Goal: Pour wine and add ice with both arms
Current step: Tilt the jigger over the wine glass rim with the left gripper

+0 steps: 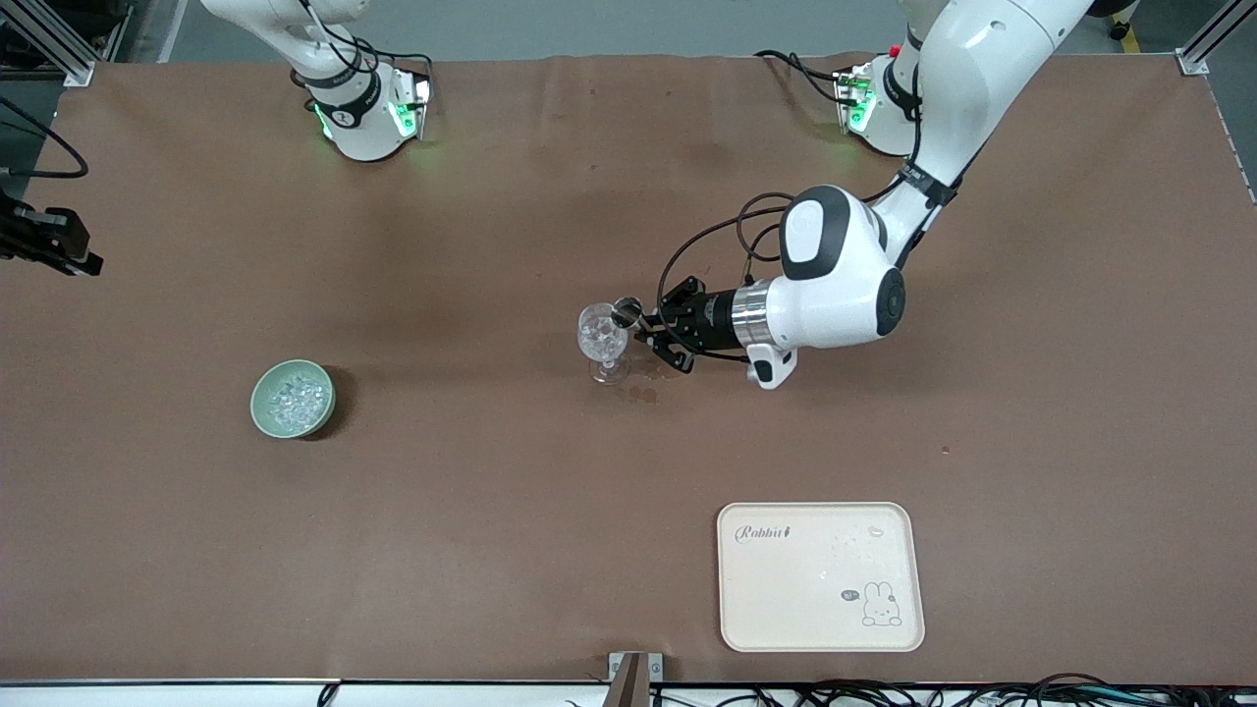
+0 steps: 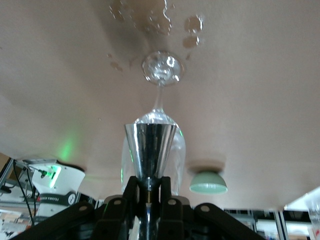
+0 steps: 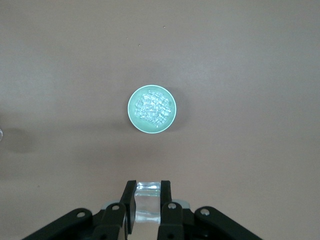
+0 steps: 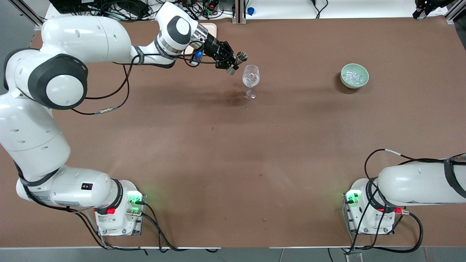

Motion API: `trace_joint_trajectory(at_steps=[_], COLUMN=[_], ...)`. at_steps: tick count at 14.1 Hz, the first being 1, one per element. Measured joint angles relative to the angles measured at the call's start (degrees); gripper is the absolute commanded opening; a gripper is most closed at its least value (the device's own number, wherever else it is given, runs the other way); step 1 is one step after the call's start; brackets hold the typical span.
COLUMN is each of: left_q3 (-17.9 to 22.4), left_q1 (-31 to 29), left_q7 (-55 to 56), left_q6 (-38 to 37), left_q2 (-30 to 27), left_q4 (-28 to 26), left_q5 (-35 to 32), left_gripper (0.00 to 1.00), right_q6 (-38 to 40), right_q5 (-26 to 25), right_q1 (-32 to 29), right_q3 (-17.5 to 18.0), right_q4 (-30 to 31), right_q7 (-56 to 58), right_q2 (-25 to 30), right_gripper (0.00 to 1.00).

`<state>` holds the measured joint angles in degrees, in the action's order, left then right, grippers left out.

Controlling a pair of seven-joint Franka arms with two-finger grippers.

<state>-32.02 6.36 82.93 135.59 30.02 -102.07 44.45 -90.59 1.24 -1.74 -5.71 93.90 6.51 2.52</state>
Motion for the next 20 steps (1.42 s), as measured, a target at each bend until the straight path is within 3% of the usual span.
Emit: trace_joint_trajectory(at_steps=[10,15,20], left_q3=[0.09,0.1,0.11], left_q1=[2.55,2.72,4.59], left_q7=[7.66,18.42,25.2], left_q6=[3.29,3.62,3.62], left_q2=[-0.51,-0.51,-0.46], left_q4=[0.28,1.54,2.35], left_q5=[-4.28,-15.84,-22.38], left_gripper=[0.01,0.01,0.01], right_q6=[0.08,0.08,0.08], right_q5=[0.0,0.0,0.0], right_q1=[0.0,0.0,0.0], right_q3=[0.0,0.0,-0.01], right_q4=[0.07,0.08,0.08], right_q7=[-0.08,-0.11,-0.13], right_q2=[0.0,0.0,0.0], right_gripper=[0.05,0.05,0.05])
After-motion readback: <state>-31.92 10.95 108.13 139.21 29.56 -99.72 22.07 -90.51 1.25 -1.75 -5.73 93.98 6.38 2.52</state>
